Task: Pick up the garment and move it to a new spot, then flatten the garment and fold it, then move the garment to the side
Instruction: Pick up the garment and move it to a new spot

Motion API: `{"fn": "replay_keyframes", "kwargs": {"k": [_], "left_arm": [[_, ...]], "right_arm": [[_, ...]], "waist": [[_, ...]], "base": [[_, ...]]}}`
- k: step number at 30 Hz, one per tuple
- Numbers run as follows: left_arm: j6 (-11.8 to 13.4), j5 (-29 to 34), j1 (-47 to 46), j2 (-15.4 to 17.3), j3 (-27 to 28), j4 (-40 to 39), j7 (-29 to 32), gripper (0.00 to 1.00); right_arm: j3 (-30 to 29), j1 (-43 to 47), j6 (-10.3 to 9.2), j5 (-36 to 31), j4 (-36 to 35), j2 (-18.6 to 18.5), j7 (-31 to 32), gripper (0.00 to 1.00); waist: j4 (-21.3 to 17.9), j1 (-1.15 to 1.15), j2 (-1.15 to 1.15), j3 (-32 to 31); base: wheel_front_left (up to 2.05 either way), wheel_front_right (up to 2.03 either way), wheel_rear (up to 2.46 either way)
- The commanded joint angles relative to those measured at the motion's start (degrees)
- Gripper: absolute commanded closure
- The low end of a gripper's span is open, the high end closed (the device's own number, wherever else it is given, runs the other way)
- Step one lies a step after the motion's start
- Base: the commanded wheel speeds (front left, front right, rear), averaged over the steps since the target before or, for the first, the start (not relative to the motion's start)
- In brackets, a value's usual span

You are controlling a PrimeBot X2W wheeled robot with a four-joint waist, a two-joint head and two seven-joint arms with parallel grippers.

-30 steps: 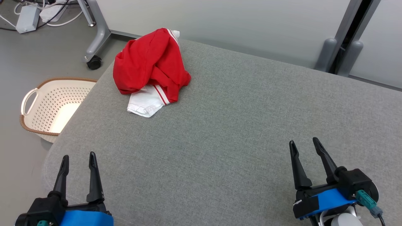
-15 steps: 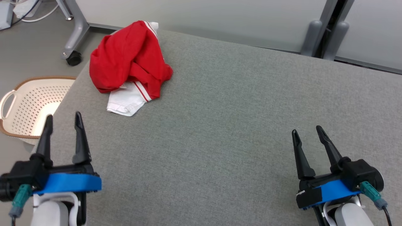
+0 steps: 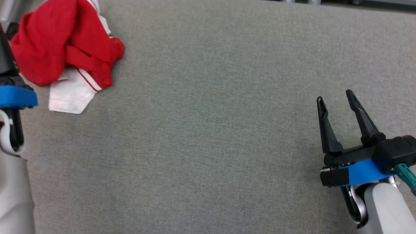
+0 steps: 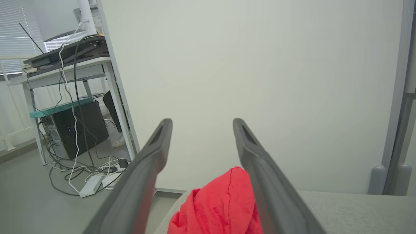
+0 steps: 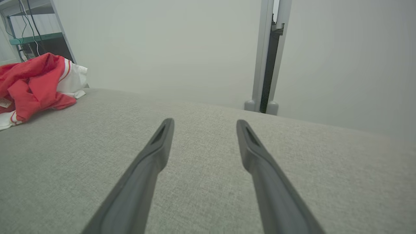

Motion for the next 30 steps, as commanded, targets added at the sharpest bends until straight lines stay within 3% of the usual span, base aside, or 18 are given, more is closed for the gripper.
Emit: {"fn": "replay_keyframes", "kwargs": {"k": [1, 12, 17, 28, 29, 30], "left_arm": [[-0.22, -0.06, -2.51, 1.28, 0.61, 2.05, 0.03, 0.00], [-2.22, -1.50, -12.95, 6.43, -1.04, 23.31, 1.63, 0.00], [-2.88, -3.50, -14.39, 6.40, -2.39, 32.36, 7.17, 0.00], [-3.40, -9.57, -16.43, 4.12, -7.38, 41.70, 21.18, 0.00], [-3.41, -10.24, -16.26, 4.09, -8.13, 41.82, 22.17, 0.15], [-3.43, -10.96, -16.13, 4.29, -8.87, 41.69, 22.84, 0.53]], "right_arm": [[-0.12, -0.88, -0.02, -0.45, -1.47, -0.35, 0.41, 0.00], [-1.91, -1.26, -0.02, -1.38, -7.69, -1.25, 2.82, 0.00], [-2.57, -0.68, -0.02, -1.34, -8.44, -1.50, 2.98, 0.00], [-1.95, -1.55, -0.02, -1.70, -8.86, -1.09, 3.66, 0.00], [-1.88, -1.57, -0.02, -1.62, -8.75, -1.08, 3.58, 0.00], [-1.83, -1.57, -0.02, -1.54, -8.64, -1.05, 3.49, 0.00]], "waist": [[-3.33, -0.01, 0.00, 4.51], [-5.94, -0.01, 0.00, 10.49], [-5.93, -0.01, 0.00, 11.07], [-5.61, -0.01, 0.00, 10.95], [-5.70, -0.01, 0.00, 10.84], [-5.79, -0.01, 0.00, 10.74]], "base": [[0.00, 0.00, 0.00], [0.00, 0.00, 0.00], [0.00, 0.00, 0.00], [0.00, 0.00, 0.00], [0.00, 0.00, 0.00], [0.00, 0.00, 0.00]]}}
